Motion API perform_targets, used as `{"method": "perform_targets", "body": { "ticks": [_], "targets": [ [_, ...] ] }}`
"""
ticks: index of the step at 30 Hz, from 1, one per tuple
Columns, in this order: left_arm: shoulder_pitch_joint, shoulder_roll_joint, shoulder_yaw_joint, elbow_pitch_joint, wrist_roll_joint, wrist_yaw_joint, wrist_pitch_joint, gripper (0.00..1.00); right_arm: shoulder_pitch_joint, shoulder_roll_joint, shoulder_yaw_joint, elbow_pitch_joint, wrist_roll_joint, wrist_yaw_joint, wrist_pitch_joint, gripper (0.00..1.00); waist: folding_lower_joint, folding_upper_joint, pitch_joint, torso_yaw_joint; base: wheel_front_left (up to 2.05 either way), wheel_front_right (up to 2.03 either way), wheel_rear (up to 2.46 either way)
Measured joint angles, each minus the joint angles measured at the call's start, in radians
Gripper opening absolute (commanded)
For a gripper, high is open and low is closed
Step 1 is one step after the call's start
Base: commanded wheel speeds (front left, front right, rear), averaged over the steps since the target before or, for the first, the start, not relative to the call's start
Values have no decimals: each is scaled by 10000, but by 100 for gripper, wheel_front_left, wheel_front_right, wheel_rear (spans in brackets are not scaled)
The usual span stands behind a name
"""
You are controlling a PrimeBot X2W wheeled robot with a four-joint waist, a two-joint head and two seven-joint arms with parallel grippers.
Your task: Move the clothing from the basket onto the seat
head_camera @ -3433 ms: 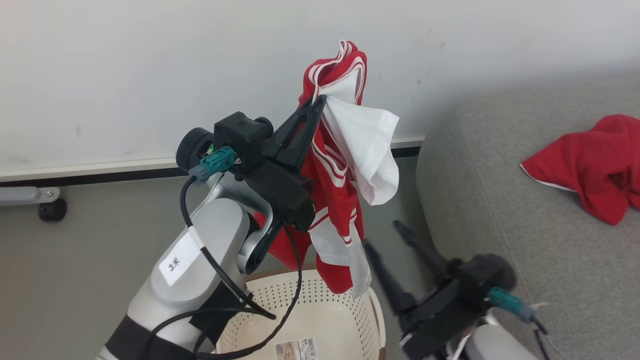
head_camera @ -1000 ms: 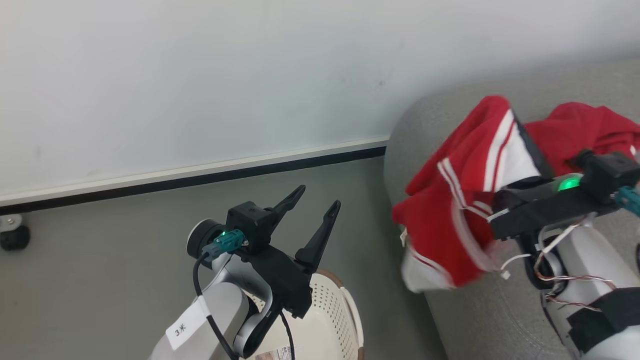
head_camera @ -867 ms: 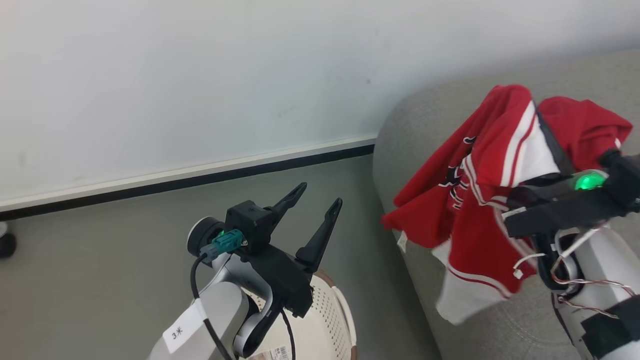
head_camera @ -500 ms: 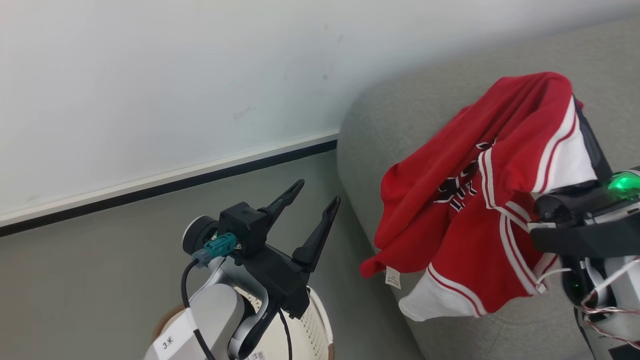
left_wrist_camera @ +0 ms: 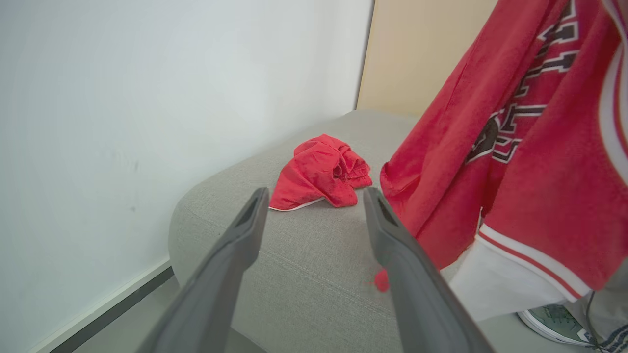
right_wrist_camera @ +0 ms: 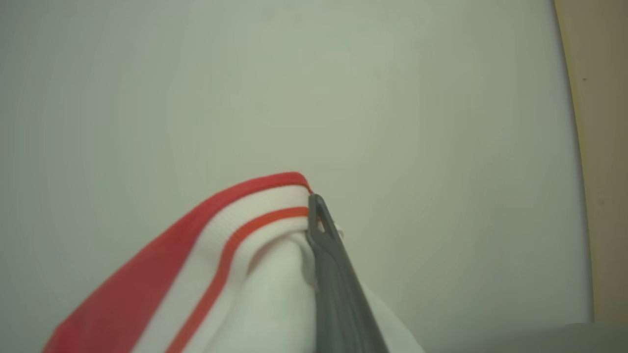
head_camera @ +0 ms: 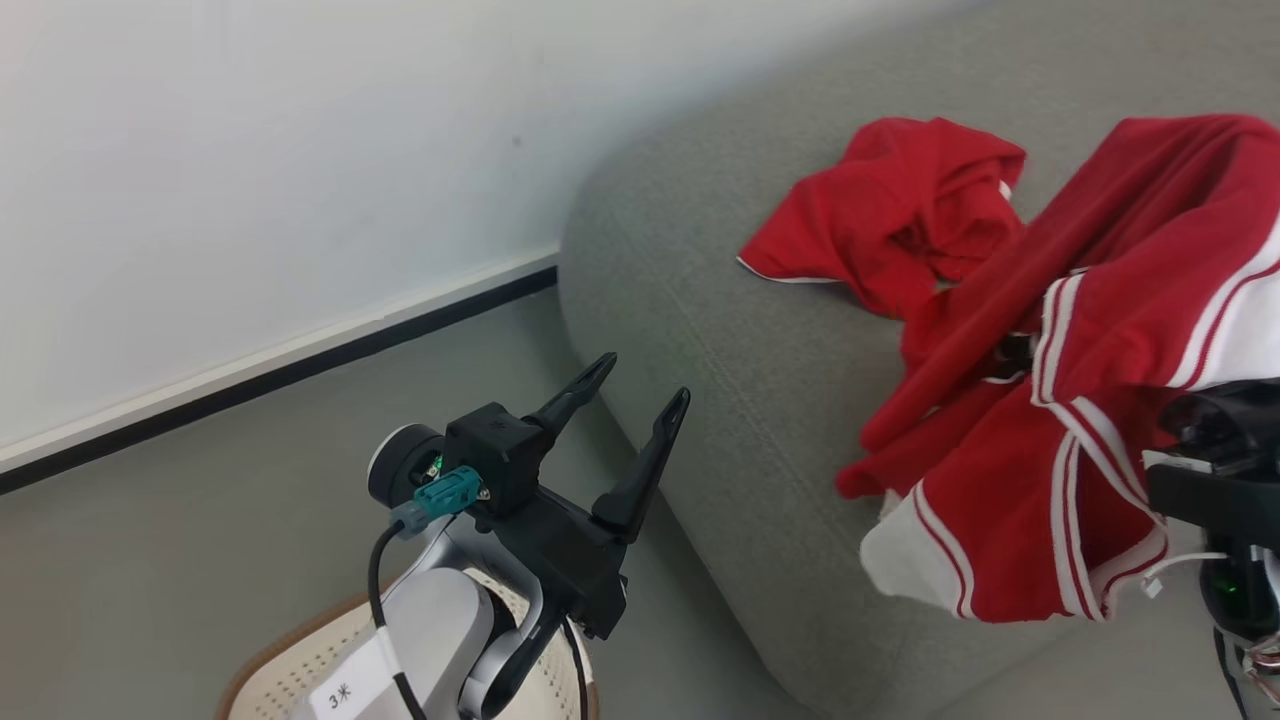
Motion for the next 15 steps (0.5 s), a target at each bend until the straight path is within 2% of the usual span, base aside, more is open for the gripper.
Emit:
{"method": "perform_targets", "body": {
  "ticks": [10, 15],
  "targets": [
    [-41, 46, -134, -127, 150, 31, 226, 100, 353, -15, -631, -604, -29, -40, 0, 0, 1, 0, 510, -816, 0, 0, 0],
    [-250, 44, -205, -144, 186, 19, 334, 100, 366, -8, -780, -685, -36, -40, 0, 0, 0, 0, 776, -948, 0, 0, 0]
  ]
}}
